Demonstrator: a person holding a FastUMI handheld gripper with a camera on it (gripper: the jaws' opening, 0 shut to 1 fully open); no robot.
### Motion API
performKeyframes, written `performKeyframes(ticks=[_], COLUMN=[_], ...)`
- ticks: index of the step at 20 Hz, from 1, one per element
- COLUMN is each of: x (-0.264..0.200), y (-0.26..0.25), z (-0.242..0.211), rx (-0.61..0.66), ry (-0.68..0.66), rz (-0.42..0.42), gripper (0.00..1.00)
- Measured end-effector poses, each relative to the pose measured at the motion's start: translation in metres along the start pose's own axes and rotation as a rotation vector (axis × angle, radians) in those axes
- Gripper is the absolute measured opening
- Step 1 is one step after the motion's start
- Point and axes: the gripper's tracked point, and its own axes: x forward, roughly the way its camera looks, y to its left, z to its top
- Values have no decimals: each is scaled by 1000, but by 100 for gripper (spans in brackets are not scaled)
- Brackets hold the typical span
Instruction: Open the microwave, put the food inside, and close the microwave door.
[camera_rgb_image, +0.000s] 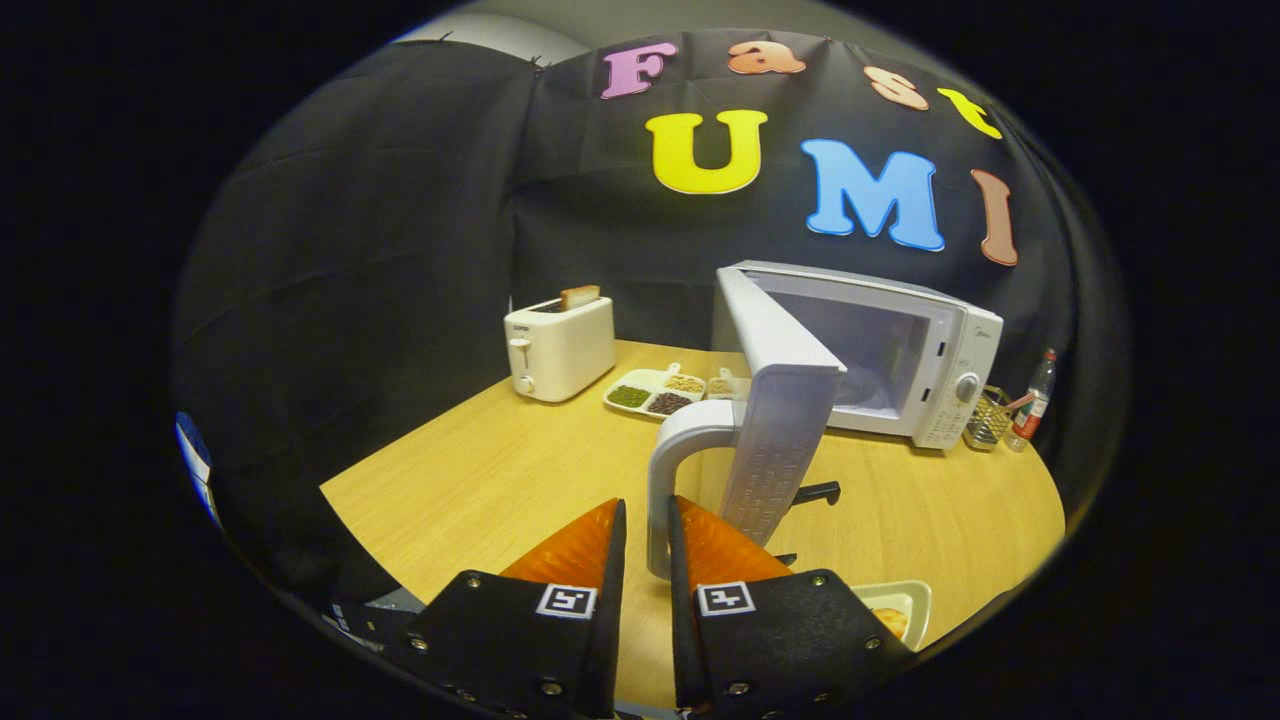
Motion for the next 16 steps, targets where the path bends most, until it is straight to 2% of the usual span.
performKeyframes(ticks=[2,5,6,7,8,10,16], x=[-3,-23,-32,-40,-48,-67,-82], y=[31,50,54,53,47,25,-68], z=[6,17,23,29,35,51,57], rx=[-3,-30,-20,-9,-2,-1,18], ry=[-27,-67,-85,-101,-118,-175,-204], rz=[101,197,227,244,241,204,22], gripper=[23,24,29,43,70,98,98])
